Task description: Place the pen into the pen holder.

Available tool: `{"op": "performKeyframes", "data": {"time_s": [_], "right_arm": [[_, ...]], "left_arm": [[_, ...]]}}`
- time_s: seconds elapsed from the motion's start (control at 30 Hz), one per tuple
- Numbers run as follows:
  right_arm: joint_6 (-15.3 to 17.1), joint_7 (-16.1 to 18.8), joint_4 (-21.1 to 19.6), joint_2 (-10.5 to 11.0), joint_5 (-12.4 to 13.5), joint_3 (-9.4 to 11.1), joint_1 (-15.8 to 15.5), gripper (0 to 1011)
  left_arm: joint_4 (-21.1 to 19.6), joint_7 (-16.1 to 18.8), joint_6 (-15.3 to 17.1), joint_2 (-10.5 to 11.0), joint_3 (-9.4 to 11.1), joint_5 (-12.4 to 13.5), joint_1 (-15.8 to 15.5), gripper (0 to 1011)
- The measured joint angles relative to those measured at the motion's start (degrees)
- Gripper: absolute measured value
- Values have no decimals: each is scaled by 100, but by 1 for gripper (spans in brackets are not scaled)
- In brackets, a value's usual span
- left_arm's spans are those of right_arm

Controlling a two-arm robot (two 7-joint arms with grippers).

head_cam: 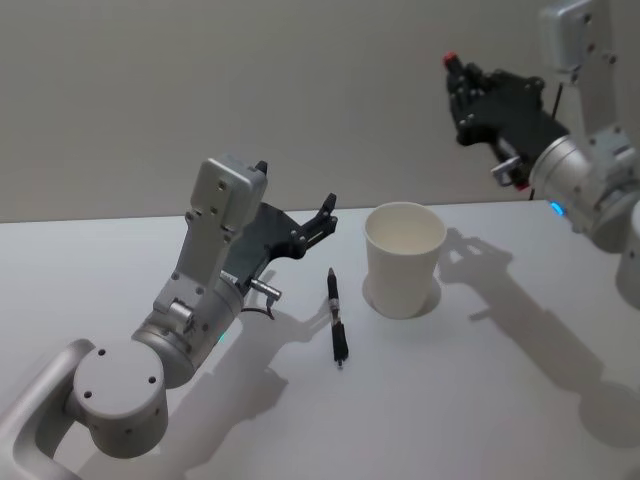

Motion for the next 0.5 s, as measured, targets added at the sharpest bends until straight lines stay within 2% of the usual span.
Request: {"op": "performKeyframes", "data": {"time_s": [0.27,0.5], "right_arm": [[-390,327,11,-92,-99,-184,-72,185],[-800,626,-74,-167,-28,-307,-109,185]], "left_arm": [[0,0,0,0,0,0,0,1003],[0,0,0,0,0,0,0,1004]]}}
